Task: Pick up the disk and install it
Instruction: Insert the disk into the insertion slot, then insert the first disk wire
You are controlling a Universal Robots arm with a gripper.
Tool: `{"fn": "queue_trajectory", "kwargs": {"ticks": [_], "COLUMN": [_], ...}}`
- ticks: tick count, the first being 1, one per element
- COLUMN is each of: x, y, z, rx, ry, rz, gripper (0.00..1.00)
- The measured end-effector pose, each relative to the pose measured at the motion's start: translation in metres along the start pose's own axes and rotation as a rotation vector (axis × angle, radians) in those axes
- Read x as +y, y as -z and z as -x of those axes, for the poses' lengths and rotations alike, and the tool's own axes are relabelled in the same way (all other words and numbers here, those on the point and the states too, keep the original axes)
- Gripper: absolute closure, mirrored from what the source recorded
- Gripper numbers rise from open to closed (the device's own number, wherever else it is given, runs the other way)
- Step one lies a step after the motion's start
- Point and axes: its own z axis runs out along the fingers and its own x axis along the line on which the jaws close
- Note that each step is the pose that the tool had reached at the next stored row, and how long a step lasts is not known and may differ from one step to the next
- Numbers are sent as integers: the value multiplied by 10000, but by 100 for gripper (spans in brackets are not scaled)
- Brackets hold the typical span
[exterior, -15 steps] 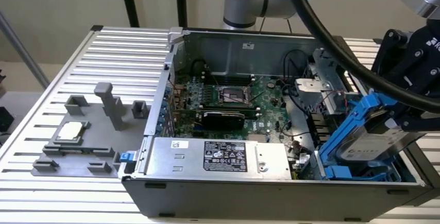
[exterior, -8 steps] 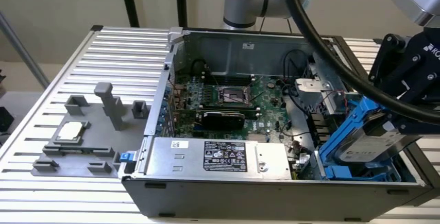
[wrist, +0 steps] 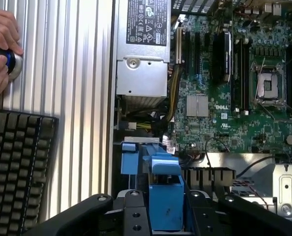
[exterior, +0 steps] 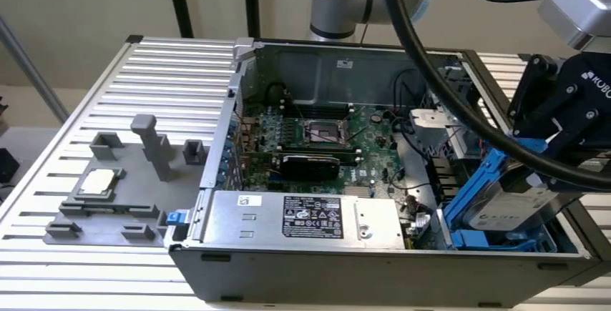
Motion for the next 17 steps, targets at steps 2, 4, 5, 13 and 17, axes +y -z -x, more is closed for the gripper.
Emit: {"fn": "queue_trajectory", "kwargs": {"ticks": [2,4,5,13,17], "x": [-2,-3,-4,-4,-2], "y": [-9,-16,-18,-18,2], "z": [-1,-1,-1,-2,0], "rx": [-42,-109,-135,-168,-169], "ry": [7,20,25,19,24], "rz": [14,26,36,143,153], "gripper": [100,100,100,100,100]}}
